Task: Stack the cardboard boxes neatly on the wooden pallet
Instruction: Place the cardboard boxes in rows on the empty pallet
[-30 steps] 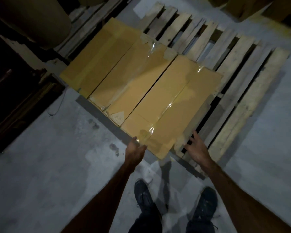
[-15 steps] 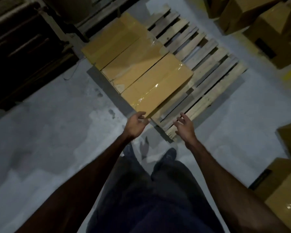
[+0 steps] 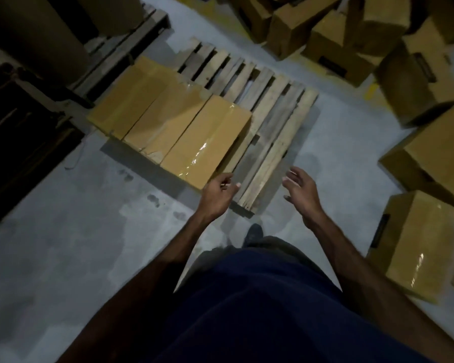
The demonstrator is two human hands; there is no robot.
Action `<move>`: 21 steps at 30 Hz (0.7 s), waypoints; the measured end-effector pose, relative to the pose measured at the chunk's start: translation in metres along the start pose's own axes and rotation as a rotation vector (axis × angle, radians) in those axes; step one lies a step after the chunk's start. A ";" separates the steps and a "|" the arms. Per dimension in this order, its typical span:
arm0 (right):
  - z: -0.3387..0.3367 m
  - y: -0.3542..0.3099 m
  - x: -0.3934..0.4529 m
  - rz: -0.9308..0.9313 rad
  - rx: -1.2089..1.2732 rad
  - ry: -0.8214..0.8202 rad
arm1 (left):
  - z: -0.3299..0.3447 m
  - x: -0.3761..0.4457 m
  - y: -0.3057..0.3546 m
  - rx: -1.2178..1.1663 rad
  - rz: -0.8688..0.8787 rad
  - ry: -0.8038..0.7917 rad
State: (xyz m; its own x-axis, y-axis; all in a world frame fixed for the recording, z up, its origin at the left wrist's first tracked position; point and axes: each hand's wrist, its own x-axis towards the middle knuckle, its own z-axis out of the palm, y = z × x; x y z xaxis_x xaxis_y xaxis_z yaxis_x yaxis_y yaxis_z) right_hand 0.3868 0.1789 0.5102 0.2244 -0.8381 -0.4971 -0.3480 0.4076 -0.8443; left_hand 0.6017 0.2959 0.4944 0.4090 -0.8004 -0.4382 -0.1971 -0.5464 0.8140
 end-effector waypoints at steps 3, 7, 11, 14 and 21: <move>-0.026 0.014 -0.031 0.061 0.077 0.118 | 0.017 -0.011 0.007 0.016 0.059 -0.069; -0.068 0.042 -0.066 0.116 0.105 0.228 | 0.047 -0.026 0.016 0.040 0.109 -0.152; -0.118 0.069 -0.083 0.130 0.126 0.305 | 0.080 -0.045 0.034 0.084 0.140 -0.195; -0.156 0.090 -0.086 0.134 0.170 0.342 | 0.110 -0.058 0.056 0.152 0.173 -0.213; -0.285 0.131 -0.085 0.128 0.241 0.420 | 0.236 -0.061 0.118 0.292 0.227 -0.286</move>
State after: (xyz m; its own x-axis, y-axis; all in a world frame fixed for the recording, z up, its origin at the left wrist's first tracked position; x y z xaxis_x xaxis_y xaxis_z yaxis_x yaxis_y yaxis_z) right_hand 0.0626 0.2002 0.4987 -0.2098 -0.8291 -0.5182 -0.1171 0.5475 -0.8286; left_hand 0.3434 0.2222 0.5271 0.0724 -0.9212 -0.3822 -0.5124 -0.3632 0.7782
